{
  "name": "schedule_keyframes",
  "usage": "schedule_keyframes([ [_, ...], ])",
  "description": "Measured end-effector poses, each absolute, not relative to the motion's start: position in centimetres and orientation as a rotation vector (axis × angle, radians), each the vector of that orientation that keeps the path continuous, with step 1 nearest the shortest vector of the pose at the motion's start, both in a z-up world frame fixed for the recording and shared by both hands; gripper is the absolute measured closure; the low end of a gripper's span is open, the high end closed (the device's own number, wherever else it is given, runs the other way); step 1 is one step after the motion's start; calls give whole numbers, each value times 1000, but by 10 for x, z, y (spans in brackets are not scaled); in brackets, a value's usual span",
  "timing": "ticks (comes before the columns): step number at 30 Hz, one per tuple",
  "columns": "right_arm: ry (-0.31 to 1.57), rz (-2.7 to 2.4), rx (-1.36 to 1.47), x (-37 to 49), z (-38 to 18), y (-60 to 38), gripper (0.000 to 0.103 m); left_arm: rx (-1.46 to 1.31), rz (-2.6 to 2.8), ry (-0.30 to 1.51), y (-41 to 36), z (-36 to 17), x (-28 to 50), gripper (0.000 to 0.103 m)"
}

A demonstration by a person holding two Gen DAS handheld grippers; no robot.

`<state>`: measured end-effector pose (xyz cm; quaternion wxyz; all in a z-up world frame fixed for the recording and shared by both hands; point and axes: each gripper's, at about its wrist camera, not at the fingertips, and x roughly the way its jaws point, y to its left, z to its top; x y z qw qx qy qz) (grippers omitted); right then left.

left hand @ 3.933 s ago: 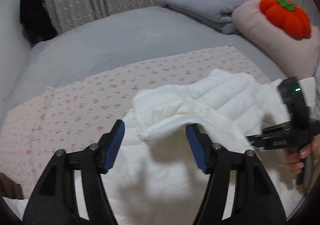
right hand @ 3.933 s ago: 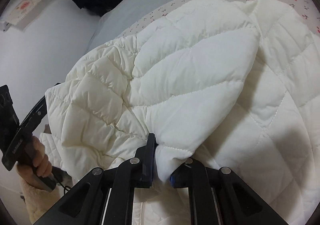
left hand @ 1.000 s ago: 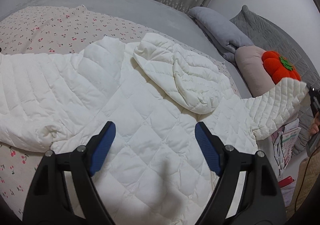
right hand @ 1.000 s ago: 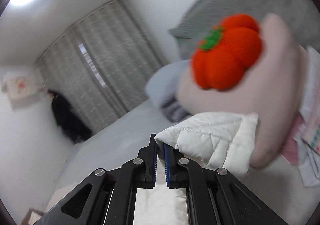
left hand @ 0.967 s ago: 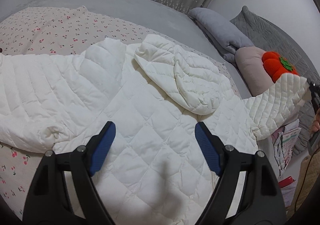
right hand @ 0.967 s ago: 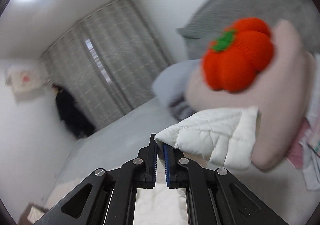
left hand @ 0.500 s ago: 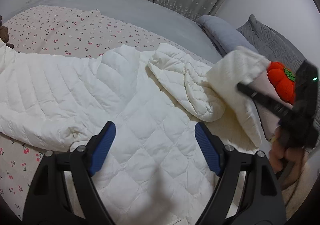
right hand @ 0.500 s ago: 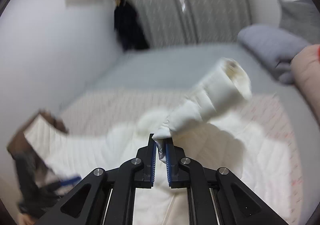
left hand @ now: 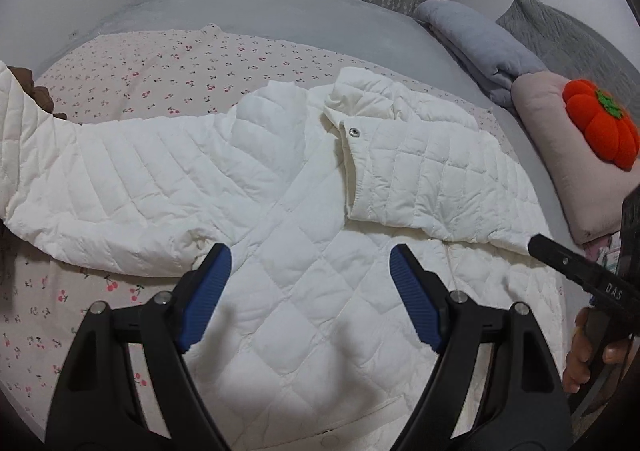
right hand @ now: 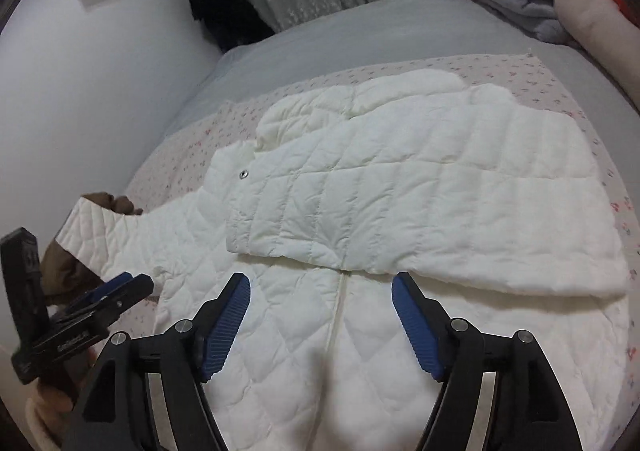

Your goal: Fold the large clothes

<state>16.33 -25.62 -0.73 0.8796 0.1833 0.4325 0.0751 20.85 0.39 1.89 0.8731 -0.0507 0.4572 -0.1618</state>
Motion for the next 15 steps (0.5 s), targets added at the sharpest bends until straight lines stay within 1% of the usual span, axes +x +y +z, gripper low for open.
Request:
schedule_keyframes([
  [3, 843, 79, 436, 144, 0, -294, 23, -196, -438, 979, -8, 13, 226, 22],
  [6, 761, 54, 468, 136, 2, -328, 23, -206, -493, 1009, -33, -3, 254, 22],
  [8, 730, 23, 444, 135, 8, -354, 23, -200, -481, 1028, -47, -15, 272, 26],
  [9, 698, 12, 420, 134, 10, -365, 24, -196, -473, 1048, -54, -22, 280, 36],
  [10, 668, -3, 400, 137, 8, -372, 24, -197, -462, 1056, -56, -28, 284, 60],
  [11, 657, -35, 382, 141, 4, -379, 26, -206, -444, 1047, -59, -34, 286, 78],
  [12, 670, -66, 378, 147, -3, -386, 38, -207, -438, 1035, -62, -39, 285, 98],
  [13, 695, -75, 390, 155, -13, -395, 47, -204, -437, 999, -64, -40, 281, 98],
  [14, 717, -72, 405, 159, -21, -400, 60, -183, -431, 942, -66, -39, 274, 98],
  [15, 744, -75, 418, 166, -32, -404, 63, -150, -401, 909, -68, -41, 269, 98],
])
